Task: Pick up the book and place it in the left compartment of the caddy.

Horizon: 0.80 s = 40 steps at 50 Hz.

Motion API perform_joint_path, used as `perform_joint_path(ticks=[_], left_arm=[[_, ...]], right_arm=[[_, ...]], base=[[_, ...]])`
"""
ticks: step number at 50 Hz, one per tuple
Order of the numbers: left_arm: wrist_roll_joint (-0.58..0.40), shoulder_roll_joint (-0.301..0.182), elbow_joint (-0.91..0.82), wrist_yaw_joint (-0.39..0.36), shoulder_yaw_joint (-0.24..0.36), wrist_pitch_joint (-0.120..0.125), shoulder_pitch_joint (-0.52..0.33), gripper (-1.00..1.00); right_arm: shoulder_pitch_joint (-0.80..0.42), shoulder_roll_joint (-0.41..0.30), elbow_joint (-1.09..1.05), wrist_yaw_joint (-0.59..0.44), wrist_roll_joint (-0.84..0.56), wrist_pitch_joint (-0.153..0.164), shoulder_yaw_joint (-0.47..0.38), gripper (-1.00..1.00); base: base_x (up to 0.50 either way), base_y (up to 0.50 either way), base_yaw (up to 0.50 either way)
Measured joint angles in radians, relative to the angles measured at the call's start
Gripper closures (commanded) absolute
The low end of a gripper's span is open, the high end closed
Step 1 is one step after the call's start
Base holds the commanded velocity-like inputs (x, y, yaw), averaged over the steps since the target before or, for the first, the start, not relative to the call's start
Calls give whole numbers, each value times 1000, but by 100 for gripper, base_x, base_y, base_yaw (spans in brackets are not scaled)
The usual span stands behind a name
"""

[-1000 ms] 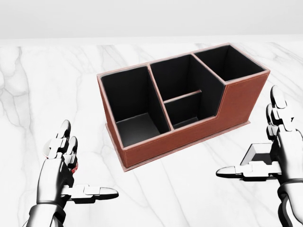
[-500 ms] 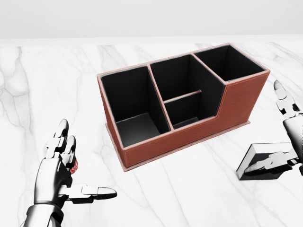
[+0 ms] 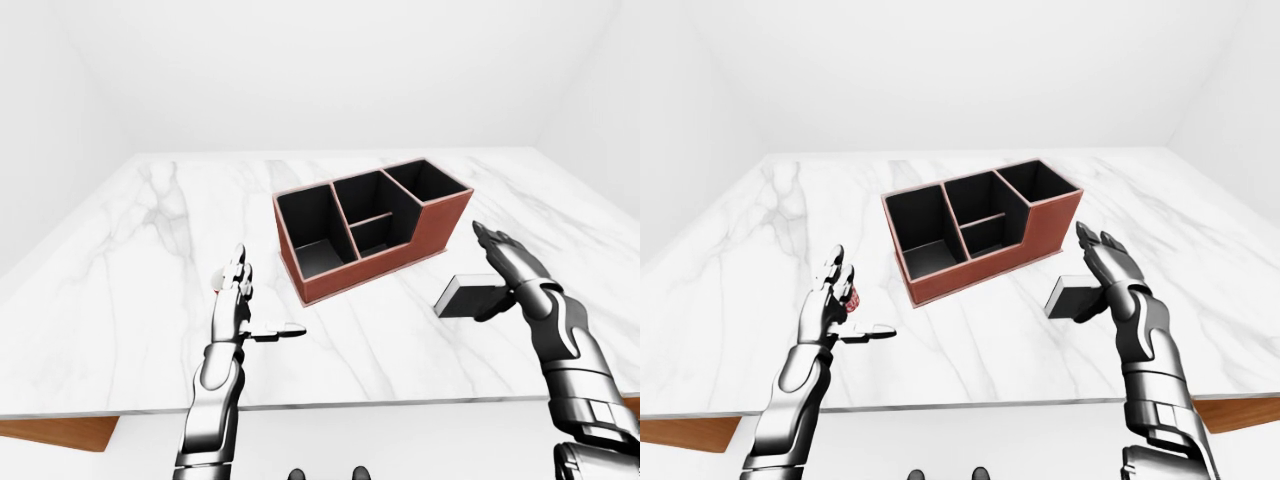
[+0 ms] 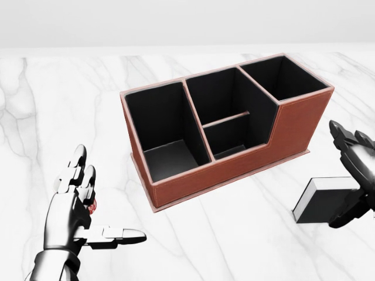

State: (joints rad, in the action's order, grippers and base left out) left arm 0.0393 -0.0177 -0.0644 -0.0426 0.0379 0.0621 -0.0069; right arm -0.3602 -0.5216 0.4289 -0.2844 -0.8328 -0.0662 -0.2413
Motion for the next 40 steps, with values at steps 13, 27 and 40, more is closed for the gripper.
perform_joint_path(ticks=[13, 27, 40], left_arm=[[3, 0, -14, 0, 0, 13, -3, -100], [9, 0, -48, -4, 2, 25, 7, -100], [13, 0, -63, -8, 4, 25, 14, -100]], right_arm=[[-106, -1, 296, 118, -91, -21, 90, -100], [-216, -9, 575, 236, -140, -21, 170, -100], [-254, -19, 670, 313, -181, -21, 203, 100]], base=[[0, 0, 0], [0, 0, 0], [0, 0, 0]])
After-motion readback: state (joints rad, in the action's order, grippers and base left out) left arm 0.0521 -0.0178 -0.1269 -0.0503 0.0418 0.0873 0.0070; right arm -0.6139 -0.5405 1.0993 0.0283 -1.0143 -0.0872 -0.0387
